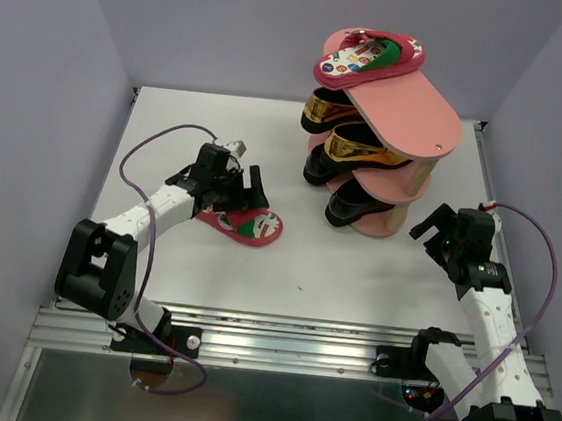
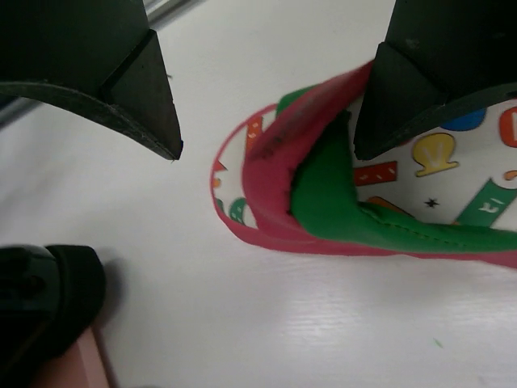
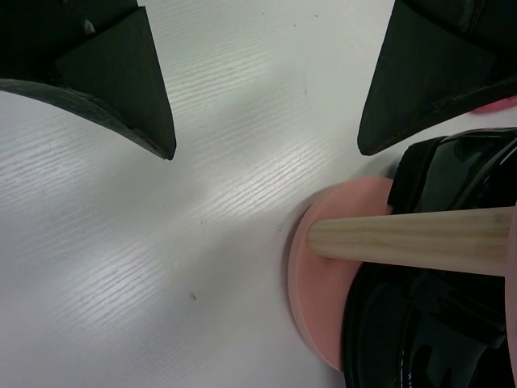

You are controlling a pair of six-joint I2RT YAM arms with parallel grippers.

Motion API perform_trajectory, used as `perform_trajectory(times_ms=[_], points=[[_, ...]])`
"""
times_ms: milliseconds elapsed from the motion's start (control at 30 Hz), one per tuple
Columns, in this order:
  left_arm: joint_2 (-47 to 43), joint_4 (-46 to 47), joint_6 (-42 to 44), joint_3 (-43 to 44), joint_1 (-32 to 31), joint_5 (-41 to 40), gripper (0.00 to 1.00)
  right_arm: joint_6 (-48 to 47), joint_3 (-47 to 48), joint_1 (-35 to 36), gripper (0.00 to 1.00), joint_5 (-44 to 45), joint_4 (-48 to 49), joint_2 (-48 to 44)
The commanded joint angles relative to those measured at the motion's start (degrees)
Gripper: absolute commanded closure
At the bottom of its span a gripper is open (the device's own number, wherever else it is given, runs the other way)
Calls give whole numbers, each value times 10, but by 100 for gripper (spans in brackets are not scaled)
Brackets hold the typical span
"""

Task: Place and organize the shoes onto the shoe shelf

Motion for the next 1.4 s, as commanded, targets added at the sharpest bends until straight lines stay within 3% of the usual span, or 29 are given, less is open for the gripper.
perform_trajectory(times_ms=[0,167,333,433,567,733,1033,1133,1233,1367], points=[[-91,-11,-82,-24,-17,99,2,-2,16,-1,0,-8,18,7],[-117,27,-169,-27,-43,140,4,-4,22,-1,0,-15,27,21],[-125,27,-171,-6,-44,159,4,-7,24,-1,0,-11,27,17],[-132,5,-159,-2,-43,121,3,-7,23,-1,0,-10,24,14],[-159,-66,-105,12,-44,-26,4,-5,18,-1,0,-7,19,3],[-140,-127,-44,9,-44,-68,5,-3,13,-1,0,-10,21,7],[-72,-11,-59,-28,-45,-10,7,-3,19,-1,0,-9,19,5],[-49,26,-70,-28,-46,23,14,-4,19,-1,0,-7,14,4],[-37,47,-81,-28,-46,33,28,-4,19,-1,0,-5,14,-1],[-43,46,-101,-21,-44,-3,73,-4,20,-1,0,-6,14,3]])
